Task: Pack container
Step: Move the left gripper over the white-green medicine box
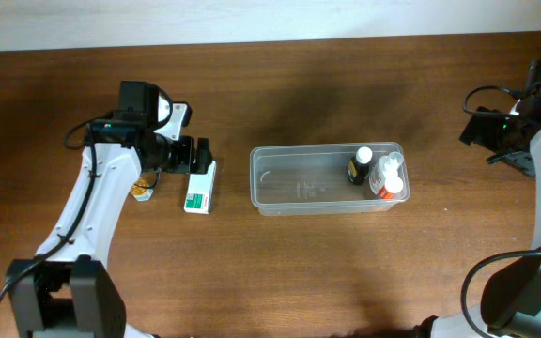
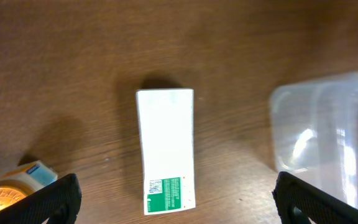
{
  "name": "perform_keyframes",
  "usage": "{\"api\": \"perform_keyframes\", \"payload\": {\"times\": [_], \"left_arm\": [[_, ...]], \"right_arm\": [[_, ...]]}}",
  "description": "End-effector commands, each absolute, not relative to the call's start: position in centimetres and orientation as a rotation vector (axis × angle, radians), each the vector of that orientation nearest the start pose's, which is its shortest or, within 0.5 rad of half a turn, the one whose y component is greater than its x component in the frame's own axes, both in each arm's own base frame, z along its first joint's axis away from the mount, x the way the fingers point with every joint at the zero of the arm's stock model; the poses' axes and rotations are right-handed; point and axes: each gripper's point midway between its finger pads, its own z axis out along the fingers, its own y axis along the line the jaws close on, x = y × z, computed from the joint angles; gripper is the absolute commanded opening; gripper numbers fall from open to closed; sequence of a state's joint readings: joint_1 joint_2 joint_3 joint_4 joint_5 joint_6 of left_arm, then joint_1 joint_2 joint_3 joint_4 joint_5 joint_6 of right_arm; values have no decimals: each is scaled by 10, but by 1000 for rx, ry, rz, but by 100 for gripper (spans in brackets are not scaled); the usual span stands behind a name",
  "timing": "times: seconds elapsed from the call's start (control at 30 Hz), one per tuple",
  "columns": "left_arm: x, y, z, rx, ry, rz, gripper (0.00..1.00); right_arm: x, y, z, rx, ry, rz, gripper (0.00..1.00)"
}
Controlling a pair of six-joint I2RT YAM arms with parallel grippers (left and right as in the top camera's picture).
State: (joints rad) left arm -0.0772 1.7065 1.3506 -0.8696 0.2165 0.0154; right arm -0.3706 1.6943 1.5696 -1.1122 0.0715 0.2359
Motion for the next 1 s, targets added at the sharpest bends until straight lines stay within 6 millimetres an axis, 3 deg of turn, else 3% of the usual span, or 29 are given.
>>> {"api": "perform_keyframes", "payload": {"times": [0.0, 0.13, 0.43, 0.63, 0.97], "left_arm": [[389, -64, 109, 92, 2820, -230, 99], [386, -66, 92, 84, 2874, -141, 99], [373, -80, 55, 147, 2993, -119, 99], [370, -70, 49, 141, 3019, -39, 99], [369, -72, 47, 133, 3025, -42, 99]], "right_arm": [[352, -154, 172, 876, 2672, -153, 98], [352, -154, 172, 876, 2672, -153, 98], [352, -154, 172, 876, 2672, -153, 99], [352, -154, 172, 876, 2672, -153, 98], [352, -154, 172, 876, 2672, -153, 98]]}}
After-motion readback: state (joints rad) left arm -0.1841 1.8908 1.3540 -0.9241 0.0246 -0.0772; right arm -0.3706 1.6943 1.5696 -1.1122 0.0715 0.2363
